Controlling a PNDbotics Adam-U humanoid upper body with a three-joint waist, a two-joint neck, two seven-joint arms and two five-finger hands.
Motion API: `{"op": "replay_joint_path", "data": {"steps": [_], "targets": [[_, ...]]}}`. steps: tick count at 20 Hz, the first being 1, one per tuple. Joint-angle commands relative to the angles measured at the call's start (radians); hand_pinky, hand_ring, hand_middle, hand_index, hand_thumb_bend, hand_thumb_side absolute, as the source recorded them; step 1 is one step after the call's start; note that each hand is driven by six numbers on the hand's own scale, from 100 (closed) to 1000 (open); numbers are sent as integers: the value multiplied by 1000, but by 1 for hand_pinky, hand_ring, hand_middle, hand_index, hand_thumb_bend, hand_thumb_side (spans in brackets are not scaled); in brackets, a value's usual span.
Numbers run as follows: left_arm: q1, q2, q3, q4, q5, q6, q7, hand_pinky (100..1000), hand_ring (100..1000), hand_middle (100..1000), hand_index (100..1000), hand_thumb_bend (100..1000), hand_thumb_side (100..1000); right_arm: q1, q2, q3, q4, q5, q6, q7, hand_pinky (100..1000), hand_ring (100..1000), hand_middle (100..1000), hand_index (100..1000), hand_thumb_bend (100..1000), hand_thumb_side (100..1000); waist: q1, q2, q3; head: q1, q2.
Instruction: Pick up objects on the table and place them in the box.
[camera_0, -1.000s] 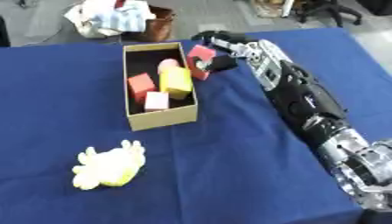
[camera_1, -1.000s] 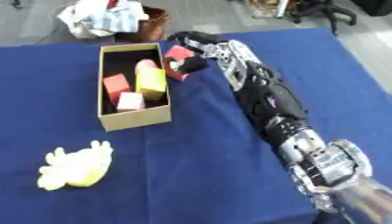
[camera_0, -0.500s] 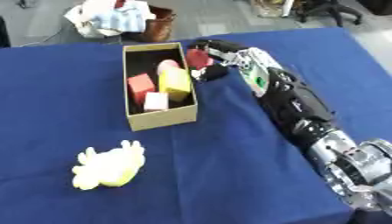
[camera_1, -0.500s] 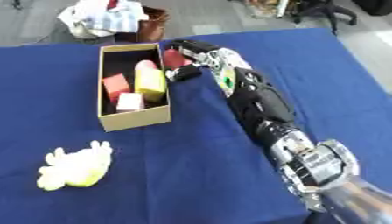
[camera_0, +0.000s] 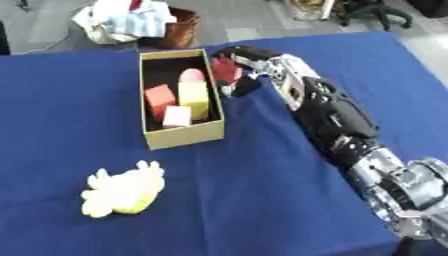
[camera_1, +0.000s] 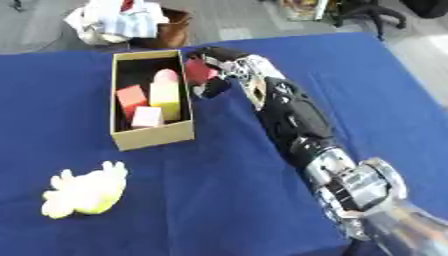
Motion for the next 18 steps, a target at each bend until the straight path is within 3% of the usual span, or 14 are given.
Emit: {"op": "replay_joint_path", "data": {"steps": [1,6,11,18], "targets": [[-15,17,9,-13,5,-1,-1,701,607,616,775,312,613,5,5,4,-1,-3,-5,-16,558,542,669,924,100,100,13,-3,1,-3,-17],[-14,19,11,-13,5,0,2,701,606,615,775,312,613,-1,-3,5,-31,-23,-23,-99,482,461,547,866,100,100,13,-4,-4,-2,-18],[-13,19,11,-13,5,0,3,701,606,615,775,311,614,-10,-15,15,-74,-43,-43,-150,457,435,512,836,100,100,12,-6,-10,-1,-18],[-9,22,13,-13,4,0,5,701,605,615,775,311,614,-17,-30,24,-114,-58,-54,-154,457,438,500,827,100,100,10,-12,-16,-2,-16]]}}
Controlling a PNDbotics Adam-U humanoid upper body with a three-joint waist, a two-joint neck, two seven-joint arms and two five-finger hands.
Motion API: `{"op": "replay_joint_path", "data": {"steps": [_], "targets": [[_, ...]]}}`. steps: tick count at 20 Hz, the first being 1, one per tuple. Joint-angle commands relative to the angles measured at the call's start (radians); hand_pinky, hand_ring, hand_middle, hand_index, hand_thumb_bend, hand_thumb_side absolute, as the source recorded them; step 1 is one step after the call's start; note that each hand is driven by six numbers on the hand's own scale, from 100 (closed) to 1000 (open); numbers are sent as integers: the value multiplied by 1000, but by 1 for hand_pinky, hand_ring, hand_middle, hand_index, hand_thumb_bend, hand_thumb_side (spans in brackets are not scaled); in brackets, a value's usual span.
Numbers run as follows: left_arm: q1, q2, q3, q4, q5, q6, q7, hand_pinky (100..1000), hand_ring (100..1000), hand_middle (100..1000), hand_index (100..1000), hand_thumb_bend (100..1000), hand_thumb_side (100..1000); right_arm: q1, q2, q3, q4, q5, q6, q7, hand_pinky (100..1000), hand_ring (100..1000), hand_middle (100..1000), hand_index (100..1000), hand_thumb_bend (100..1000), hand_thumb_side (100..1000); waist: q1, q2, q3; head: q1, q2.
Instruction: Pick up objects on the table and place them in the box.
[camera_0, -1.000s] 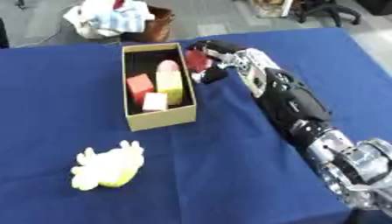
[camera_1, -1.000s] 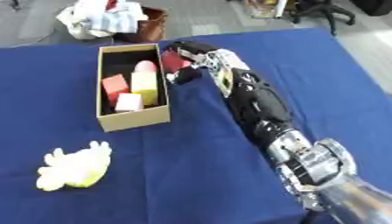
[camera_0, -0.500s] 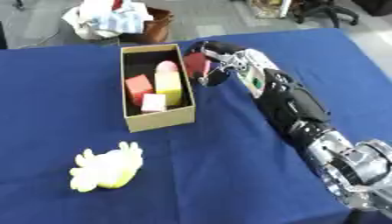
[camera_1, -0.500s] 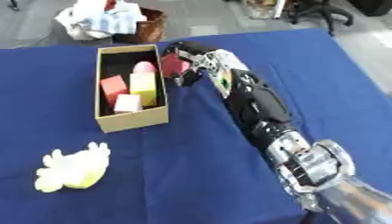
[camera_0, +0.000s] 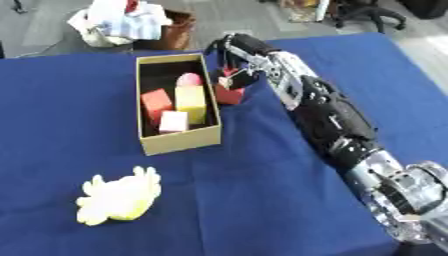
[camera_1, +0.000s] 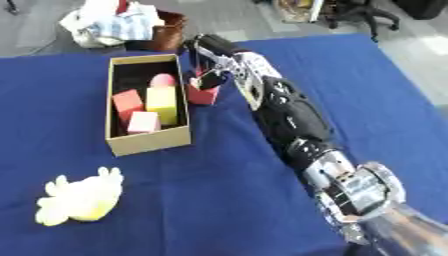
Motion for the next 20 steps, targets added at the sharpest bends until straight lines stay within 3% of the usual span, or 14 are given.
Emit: {"op": "replay_joint_path", "data": {"steps": [1,2,3,4,5,9,15,18,20], "targets": [[-9,22,12,-13,4,0,4,701,605,615,775,311,614,-22,-29,5,-29,-9,-2,8,522,508,552,862,100,100,9,-13,-2,-1,-8],[-9,21,13,-13,4,0,4,701,605,615,775,311,614,-21,-30,7,-26,-7,0,21,628,636,671,935,100,100,9,-14,-2,-1,-8],[-9,21,13,-13,4,0,4,702,605,615,776,311,614,-20,-30,8,-22,-7,2,40,750,774,808,991,100,159,9,-15,-3,-1,-8],[-8,22,13,-13,3,0,4,702,605,615,776,311,613,-19,-31,8,-18,-8,4,63,812,841,876,1000,100,298,9,-15,-3,0,-8],[-7,22,14,-13,3,0,5,702,605,615,776,312,613,-18,-33,8,-15,-11,5,87,852,883,917,1000,100,373,10,-16,-5,0,-8],[-5,23,15,-12,3,0,6,701,604,615,775,311,614,-18,-43,3,-8,7,25,156,921,955,978,1000,100,419,9,-18,-9,1,-8],[-5,21,14,-12,3,0,5,702,604,615,776,311,614,-6,-36,-8,44,61,51,186,945,983,1000,1000,100,485,11,-17,-10,0,-8],[-5,20,13,-12,4,0,4,702,604,615,776,311,614,2,-29,-15,75,89,62,185,936,977,995,1000,100,467,13,-15,-8,-1,-8],[-5,19,13,-12,5,-1,4,702,604,615,776,311,614,5,-23,-18,90,105,65,179,907,953,981,1000,100,390,15,-13,-6,-2,-8]]}}
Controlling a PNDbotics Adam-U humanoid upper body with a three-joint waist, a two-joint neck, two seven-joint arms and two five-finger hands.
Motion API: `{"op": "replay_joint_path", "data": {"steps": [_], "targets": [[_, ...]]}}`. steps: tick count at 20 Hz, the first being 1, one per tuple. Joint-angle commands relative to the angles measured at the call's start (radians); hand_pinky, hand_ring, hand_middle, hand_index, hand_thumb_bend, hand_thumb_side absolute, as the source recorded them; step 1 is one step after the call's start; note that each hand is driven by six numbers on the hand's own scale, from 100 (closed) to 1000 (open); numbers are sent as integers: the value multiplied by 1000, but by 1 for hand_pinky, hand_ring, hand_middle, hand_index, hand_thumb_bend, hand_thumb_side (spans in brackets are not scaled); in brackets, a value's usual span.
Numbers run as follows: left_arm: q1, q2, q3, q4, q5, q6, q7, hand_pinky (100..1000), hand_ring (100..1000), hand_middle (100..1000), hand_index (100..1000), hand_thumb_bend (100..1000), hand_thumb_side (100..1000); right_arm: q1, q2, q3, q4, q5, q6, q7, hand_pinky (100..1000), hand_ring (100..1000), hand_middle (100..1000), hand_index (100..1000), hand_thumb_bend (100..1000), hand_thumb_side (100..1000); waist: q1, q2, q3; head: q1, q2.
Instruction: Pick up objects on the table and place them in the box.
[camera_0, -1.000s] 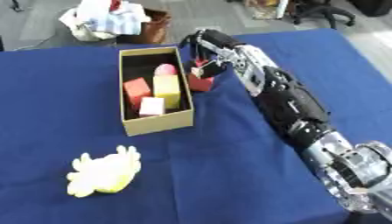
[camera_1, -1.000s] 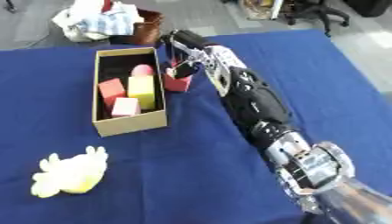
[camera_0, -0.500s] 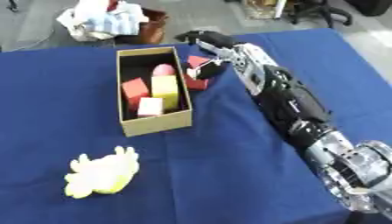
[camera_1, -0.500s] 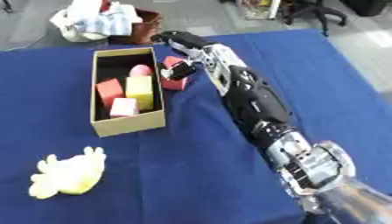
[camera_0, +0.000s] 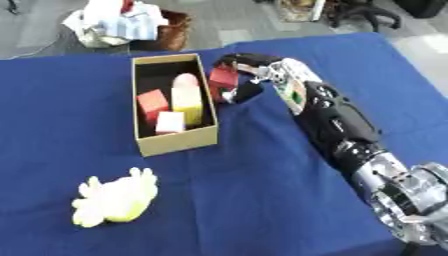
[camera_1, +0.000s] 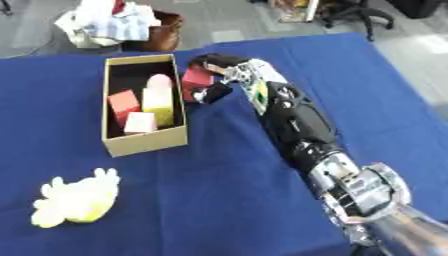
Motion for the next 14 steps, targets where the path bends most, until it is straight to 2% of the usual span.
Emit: {"op": "replay_joint_path", "data": {"steps": [1,2,3,4,5,6,7,10,14], "targets": [[-8,19,10,-12,5,-1,2,702,604,615,776,310,614,-12,-6,-10,19,32,7,-8,871,917,953,1000,100,318,16,-13,2,-3,-7],[-8,18,10,-12,5,-1,1,702,604,615,776,310,615,-11,-4,-11,20,37,6,-19,848,894,935,1000,100,290,16,-12,2,-3,-7],[-8,18,9,-12,5,-1,1,702,604,615,776,309,615,-11,-2,-12,18,39,5,-31,786,824,876,992,100,171,17,-12,3,-3,-7],[-8,17,9,-12,6,-1,1,702,604,615,776,309,615,-10,-1,-13,12,42,3,-54,746,779,834,970,100,100,17,-12,3,-3,-7],[-8,18,9,-12,6,-1,1,702,604,615,776,310,615,-10,-1,-14,5,44,0,-83,660,669,739,909,100,100,17,-12,3,-3,-7],[-8,18,9,-12,6,-1,1,702,603,615,776,310,615,-10,-1,-15,-3,44,-3,-120,632,630,703,884,100,100,18,-12,3,-3,-7],[-7,18,10,-12,6,-1,2,702,604,615,776,309,615,-9,-1,-14,-9,44,-6,-156,578,561,623,833,100,100,18,-12,3,-4,-7],[-7,19,10,-13,6,-1,2,702,604,615,776,309,615,-10,-3,-13,-25,35,-18,-261,518,488,532,777,100,100,17,-13,2,-4,-8],[-7,21,11,-13,5,-1,3,702,605,615,776,307,615,-22,-13,-2,-62,6,-39,-324,501,470,504,763,100,100,15,-15,0,-4,-9]]}}
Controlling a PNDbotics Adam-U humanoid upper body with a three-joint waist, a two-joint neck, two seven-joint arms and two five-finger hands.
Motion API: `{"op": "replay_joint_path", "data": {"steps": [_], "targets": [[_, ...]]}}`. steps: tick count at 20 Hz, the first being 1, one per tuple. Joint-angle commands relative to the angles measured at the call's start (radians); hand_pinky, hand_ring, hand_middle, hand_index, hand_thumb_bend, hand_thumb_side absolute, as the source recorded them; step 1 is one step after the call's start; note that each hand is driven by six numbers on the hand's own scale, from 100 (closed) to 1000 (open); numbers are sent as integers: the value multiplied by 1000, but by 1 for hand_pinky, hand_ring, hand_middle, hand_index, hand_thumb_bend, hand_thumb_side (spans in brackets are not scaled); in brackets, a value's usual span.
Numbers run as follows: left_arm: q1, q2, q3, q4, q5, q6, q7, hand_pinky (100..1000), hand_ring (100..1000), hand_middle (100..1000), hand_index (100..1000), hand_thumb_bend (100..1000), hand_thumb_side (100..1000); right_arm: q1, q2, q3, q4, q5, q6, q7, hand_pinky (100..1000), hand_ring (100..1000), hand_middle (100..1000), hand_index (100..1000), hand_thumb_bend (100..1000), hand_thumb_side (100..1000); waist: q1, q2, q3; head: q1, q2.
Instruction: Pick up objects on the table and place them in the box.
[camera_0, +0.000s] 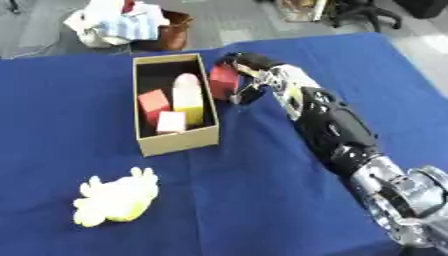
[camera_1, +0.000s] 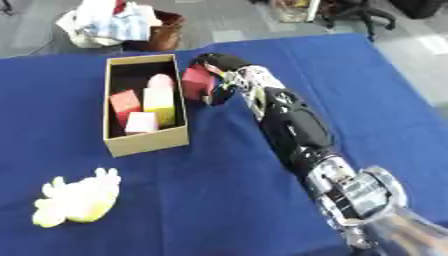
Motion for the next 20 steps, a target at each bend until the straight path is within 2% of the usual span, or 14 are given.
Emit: {"op": "replay_joint_path", "data": {"steps": [1,9,15,19,20], "targets": [[-7,22,11,-13,3,-1,3,702,605,615,776,307,615,-34,-31,7,-54,-24,-14,-39,500,469,501,762,100,100,14,-16,-1,-2,-9],[-5,24,12,-12,2,-1,5,703,604,615,776,308,615,-66,-33,42,-148,-76,-50,-13,502,474,500,766,100,100,11,-21,-2,-4,-6],[-7,22,10,-13,3,-2,2,703,604,615,776,309,614,-73,1,90,-188,-88,-95,79,522,500,525,786,100,100,12,-22,7,-12,-4],[-11,21,8,-14,4,-2,-1,703,603,615,776,309,614,-73,34,94,-162,-73,-97,133,552,539,566,828,100,100,12,-22,15,-18,-5],[-12,20,7,-14,4,-2,-1,703,603,615,776,309,614,-72,40,95,-154,-66,-96,147,581,578,655,898,100,100,12,-22,17,-19,-5]]}}
